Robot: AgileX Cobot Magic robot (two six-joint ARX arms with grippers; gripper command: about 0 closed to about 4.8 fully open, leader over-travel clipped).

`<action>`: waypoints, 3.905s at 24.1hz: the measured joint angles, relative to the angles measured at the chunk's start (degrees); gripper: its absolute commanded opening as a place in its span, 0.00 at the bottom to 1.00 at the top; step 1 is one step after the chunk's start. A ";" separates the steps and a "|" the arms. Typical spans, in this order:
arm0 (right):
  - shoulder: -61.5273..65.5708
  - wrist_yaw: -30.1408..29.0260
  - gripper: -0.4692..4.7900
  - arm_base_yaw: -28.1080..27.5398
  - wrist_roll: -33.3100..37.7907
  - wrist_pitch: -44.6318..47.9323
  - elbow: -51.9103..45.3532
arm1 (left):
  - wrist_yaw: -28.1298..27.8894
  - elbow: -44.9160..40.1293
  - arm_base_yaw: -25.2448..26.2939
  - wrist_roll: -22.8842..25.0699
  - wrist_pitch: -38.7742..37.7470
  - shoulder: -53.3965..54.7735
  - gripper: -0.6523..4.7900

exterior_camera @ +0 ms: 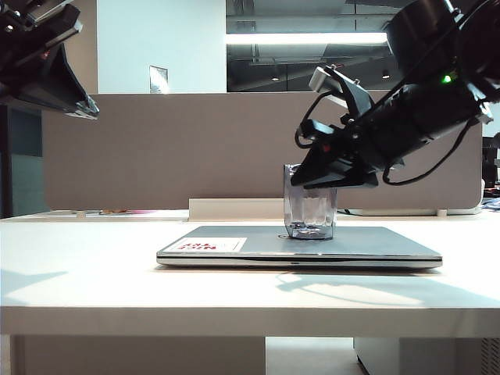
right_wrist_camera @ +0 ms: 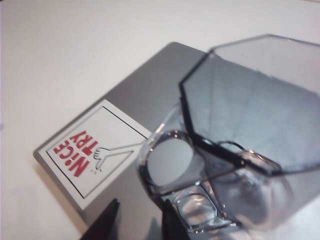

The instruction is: Pick up the water cup and place it on the left side of the laptop.

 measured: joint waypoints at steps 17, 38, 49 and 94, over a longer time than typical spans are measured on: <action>7.08 0.35 0.13 1.42 -0.48 2.69 7.10 | -0.26 0.00 0.00 0.00 -0.72 -0.02 0.11; 9.42 1.11 0.36 2.62 -0.04 -2.40 8.00 | -0.28 0.00 0.00 1.09 -0.81 -0.02 0.11; 2.67 1.11 0.35 2.62 -1.97 -8.59 8.00 | -0.28 0.00 0.00 1.09 -1.31 -0.02 0.11; -30.51 11.21 0.09 0.20 -2.19 -38.75 7.76 | -37.13 16.87 -32.92 -20.72 37.97 50.75 0.33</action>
